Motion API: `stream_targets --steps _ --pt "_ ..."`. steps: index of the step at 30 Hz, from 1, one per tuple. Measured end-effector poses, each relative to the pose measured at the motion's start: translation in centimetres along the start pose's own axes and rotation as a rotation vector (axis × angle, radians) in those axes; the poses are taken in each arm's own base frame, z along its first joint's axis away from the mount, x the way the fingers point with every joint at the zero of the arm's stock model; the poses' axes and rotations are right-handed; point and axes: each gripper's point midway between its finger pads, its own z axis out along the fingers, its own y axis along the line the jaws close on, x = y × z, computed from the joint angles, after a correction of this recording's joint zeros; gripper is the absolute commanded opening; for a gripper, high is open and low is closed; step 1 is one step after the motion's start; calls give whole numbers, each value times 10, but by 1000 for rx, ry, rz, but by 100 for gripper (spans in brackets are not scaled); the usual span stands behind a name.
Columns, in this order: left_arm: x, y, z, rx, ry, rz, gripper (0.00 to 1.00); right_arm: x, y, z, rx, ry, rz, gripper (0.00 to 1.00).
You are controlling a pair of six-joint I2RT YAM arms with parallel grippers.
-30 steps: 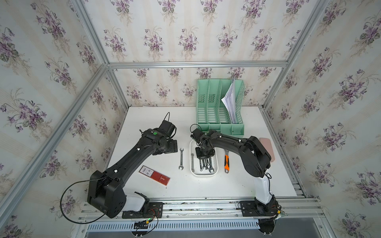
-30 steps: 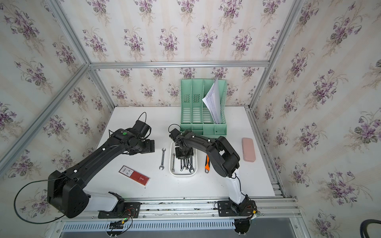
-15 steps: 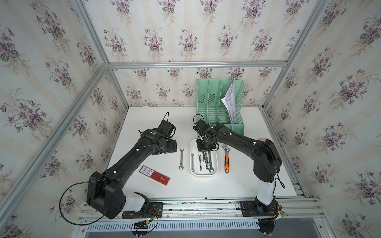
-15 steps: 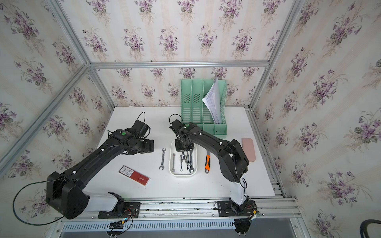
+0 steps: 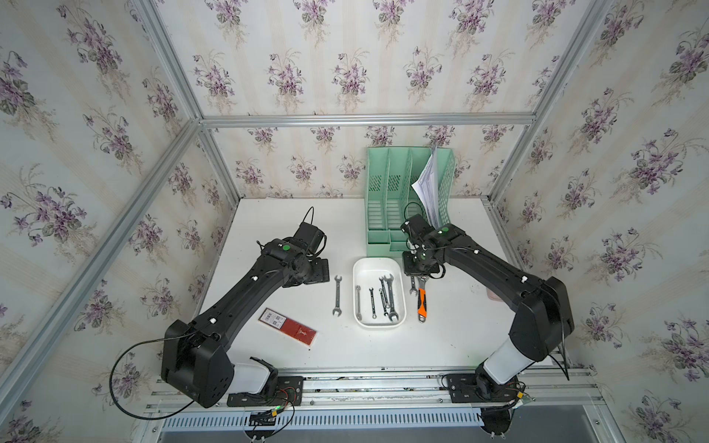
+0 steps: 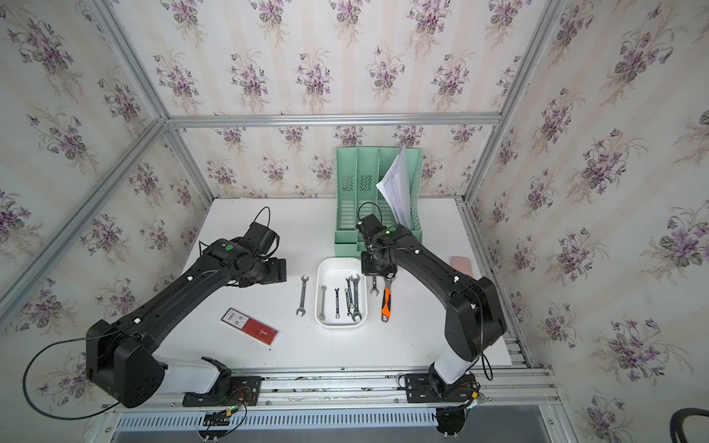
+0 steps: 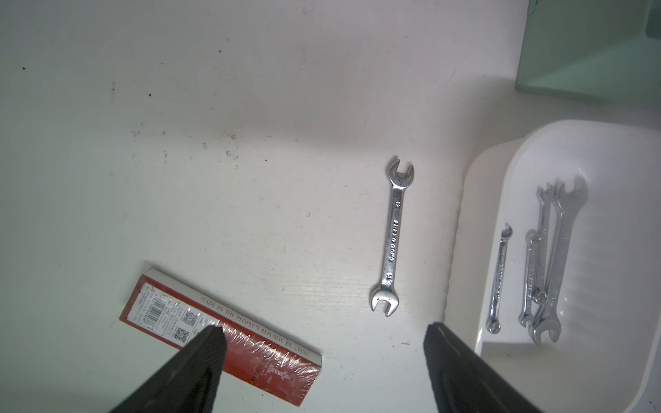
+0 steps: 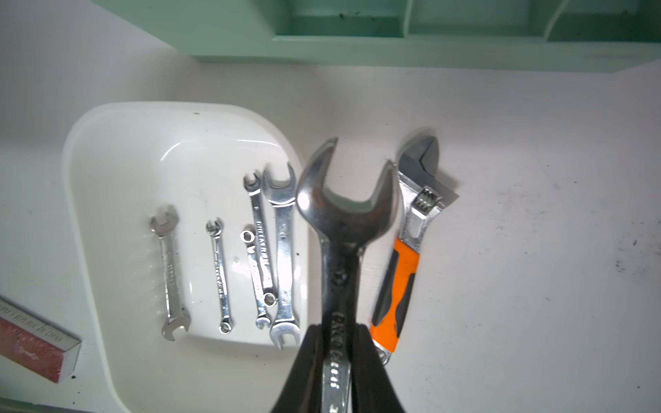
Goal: Take out the wrench from the storage box
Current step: Place the wrench at the center of the board.
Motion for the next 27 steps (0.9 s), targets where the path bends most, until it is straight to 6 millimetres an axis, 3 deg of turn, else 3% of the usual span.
stream_targets --steps 6,13,19,27 --pt "-5 -3 -1 3 -4 0 92 16 -48 25 56 45 58 9" --pt "-7 -4 -2 2 -2 1 92 43 -79 56 86 104 90 9" --pt "-6 -8 -3 24 7 0 92 59 -82 83 85 157 88 9" --pt "-4 -11 -5 49 14 -2 92 62 -85 94 86 149 93 10"
